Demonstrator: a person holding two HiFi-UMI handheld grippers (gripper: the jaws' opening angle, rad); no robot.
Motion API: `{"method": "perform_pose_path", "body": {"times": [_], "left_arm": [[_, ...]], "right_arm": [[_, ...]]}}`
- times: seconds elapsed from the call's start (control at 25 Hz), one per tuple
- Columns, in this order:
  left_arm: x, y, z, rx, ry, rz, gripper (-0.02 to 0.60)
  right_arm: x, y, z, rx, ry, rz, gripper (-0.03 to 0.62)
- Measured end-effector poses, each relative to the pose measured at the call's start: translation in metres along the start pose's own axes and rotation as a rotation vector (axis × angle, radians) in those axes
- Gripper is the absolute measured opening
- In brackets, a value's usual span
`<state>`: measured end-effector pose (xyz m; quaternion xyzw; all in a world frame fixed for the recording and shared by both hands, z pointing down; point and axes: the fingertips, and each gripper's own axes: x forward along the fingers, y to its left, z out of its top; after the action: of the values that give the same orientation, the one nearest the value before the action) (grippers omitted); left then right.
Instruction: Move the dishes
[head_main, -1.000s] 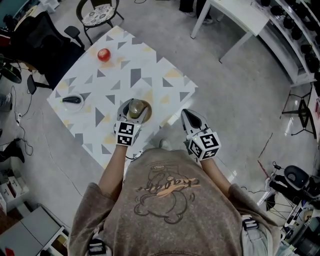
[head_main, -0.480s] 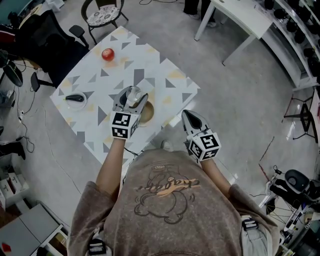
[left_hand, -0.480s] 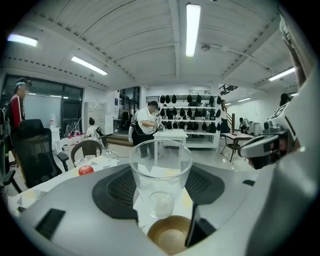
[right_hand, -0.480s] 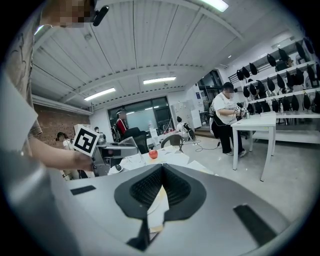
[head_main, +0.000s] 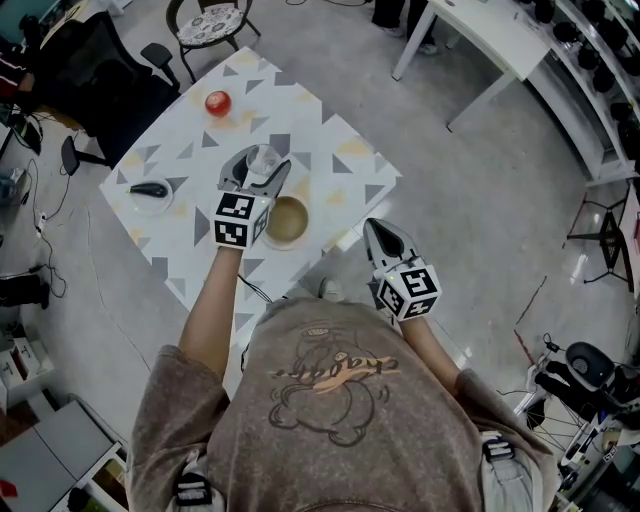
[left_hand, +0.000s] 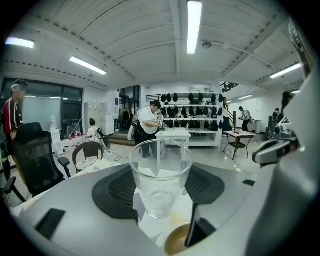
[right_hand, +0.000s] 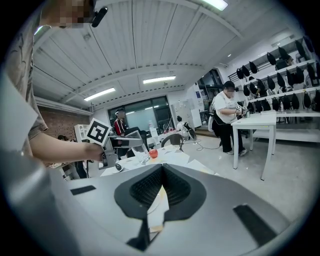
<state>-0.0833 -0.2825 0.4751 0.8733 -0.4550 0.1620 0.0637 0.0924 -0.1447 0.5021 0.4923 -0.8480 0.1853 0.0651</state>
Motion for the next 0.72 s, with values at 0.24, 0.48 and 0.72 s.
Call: {"method": "perform_pose_path", "body": {"times": [0.24,0.48,0.72], "left_arm": [[0.020,0.000,-0.025,-0.003,0.040,-0.032,0.287],[0.040,0.002,-0.059,-0.016,0.090,-0.051,0.287],[0.060,0.007,-0.092,-0.038,0.136,-0.060,0.287]], "right_arm": [[0.002,-0.006,0.000,0.008,0.008,-0.017,0.003],[0.004,-0.014,-0.004,0.022,0.020,-0.042,0.003],[0.009,-0.021,-0.010,0.036,0.046,-0.059,0.003]]}}
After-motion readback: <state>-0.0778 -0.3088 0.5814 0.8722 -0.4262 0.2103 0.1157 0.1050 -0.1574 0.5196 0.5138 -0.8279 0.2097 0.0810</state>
